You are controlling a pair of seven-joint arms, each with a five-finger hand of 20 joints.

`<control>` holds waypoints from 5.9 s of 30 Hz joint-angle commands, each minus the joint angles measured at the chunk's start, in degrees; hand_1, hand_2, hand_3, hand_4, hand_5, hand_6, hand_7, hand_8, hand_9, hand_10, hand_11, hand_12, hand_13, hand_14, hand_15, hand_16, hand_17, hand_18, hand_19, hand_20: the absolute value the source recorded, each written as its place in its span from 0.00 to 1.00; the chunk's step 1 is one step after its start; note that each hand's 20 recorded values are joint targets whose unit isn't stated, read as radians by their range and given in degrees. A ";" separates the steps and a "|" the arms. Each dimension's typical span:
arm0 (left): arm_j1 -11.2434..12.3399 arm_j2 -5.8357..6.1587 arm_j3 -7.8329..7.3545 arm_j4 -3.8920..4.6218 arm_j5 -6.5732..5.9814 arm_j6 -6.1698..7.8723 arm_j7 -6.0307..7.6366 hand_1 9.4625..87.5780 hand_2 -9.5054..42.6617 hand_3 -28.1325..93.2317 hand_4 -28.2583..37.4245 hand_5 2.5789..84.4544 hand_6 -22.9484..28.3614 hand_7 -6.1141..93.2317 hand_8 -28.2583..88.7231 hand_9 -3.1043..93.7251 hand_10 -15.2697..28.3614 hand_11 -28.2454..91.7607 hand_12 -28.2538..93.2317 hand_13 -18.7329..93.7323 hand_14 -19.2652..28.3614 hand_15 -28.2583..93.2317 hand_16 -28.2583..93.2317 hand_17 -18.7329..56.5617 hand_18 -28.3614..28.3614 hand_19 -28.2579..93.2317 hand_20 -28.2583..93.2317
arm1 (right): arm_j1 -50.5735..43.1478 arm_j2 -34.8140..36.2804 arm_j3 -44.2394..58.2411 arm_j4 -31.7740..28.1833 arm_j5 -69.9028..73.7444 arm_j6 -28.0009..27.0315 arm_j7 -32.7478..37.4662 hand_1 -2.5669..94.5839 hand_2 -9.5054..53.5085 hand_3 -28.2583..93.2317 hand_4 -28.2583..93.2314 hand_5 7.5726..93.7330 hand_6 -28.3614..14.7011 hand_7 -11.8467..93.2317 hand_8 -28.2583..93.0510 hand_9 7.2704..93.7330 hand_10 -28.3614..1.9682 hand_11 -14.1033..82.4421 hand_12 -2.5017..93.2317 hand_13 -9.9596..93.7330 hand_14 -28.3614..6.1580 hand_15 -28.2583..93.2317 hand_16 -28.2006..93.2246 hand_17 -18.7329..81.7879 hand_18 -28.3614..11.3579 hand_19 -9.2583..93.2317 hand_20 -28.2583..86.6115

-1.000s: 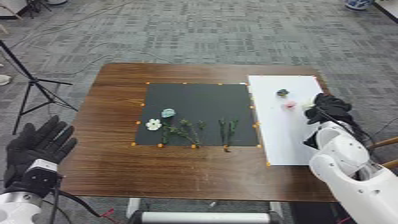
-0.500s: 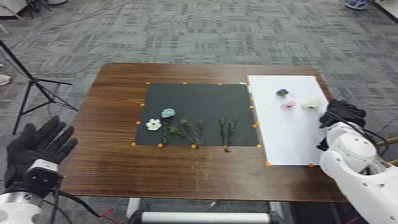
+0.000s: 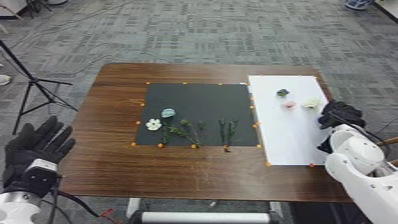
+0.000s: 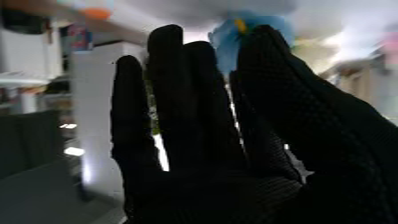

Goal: Arrange flowers

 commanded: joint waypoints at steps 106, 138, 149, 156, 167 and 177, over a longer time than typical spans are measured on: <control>1.44 -0.50 -2.57 -0.65 2.60 0.74 -2.40 0.23 0.47 0.81 0.05 0.45 0.61 0.17 0.18 0.35 0.65 0.37 0.35 0.36 0.69 0.44 0.23 0.21 0.70 0.38 0.33 | 22.60 -5.60 -24.64 0.67 -8.03 4.78 -10.08 0.50 0.00 0.90 0.00 0.50 0.57 0.27 0.13 0.48 0.36 0.32 0.18 0.49 0.35 0.65 0.33 0.36 0.17 0.69 0.40; 4.48 -1.14 -3.76 -1.58 1.32 0.81 -0.13 0.23 0.47 0.82 0.03 0.45 0.61 0.18 0.18 0.36 0.66 0.38 0.35 0.37 0.69 0.44 0.22 0.21 0.70 0.38 0.34 | 16.12 -4.79 -21.50 7.97 -9.82 8.62 -4.84 0.73 0.00 0.78 0.00 0.79 0.73 0.35 0.23 0.91 0.74 0.24 0.43 0.72 0.69 0.56 0.55 0.45 0.23 0.76 0.49; 5.19 -1.26 -4.41 -1.76 1.11 0.67 0.08 0.23 0.47 0.82 0.03 0.45 0.61 0.18 0.18 0.36 0.66 0.38 0.34 0.37 0.69 0.44 0.22 0.21 0.70 0.38 0.33 | 15.75 -2.58 -22.18 -4.18 -10.80 12.89 -9.52 0.73 0.00 0.78 0.00 0.79 0.72 0.36 0.24 0.92 0.74 0.25 0.46 0.74 0.69 0.58 0.57 0.46 0.21 0.78 0.51; 5.01 -1.45 -4.06 -1.82 1.23 0.77 -0.06 0.23 0.47 0.82 0.03 0.45 0.61 0.18 0.18 0.36 0.66 0.38 0.35 0.37 0.68 0.44 0.22 0.21 0.70 0.38 0.33 | 21.92 -6.72 -27.99 -5.39 -9.49 12.33 -15.52 0.73 0.00 0.78 0.00 0.79 0.73 0.36 0.24 0.92 0.74 0.25 0.46 0.74 0.69 0.58 0.57 0.46 0.21 0.78 0.51; 3.23 -1.28 -2.86 -1.31 1.94 1.19 -1.12 0.23 0.48 0.81 0.02 0.45 0.61 0.18 0.18 0.36 0.65 0.38 0.35 0.37 0.68 0.44 0.23 0.21 0.70 0.38 0.33 | 28.94 -14.23 -34.27 -0.38 -6.29 6.60 -23.16 0.72 0.00 0.78 0.00 0.78 0.75 0.36 0.24 0.92 0.74 0.25 0.46 0.74 0.70 0.58 0.57 0.46 0.22 0.78 0.51; 3.17 -0.63 -2.63 -1.35 1.25 1.48 -0.65 0.23 0.48 0.81 0.03 0.46 0.60 0.18 0.17 0.36 0.64 0.38 0.34 0.37 0.68 0.44 0.23 0.21 0.70 0.38 0.33 | 32.77 -16.86 -41.01 4.07 -10.16 6.35 -25.49 0.72 0.00 0.78 0.00 0.77 0.75 0.35 0.23 0.91 0.75 0.25 0.46 0.74 0.72 0.57 0.57 0.46 0.23 0.77 0.52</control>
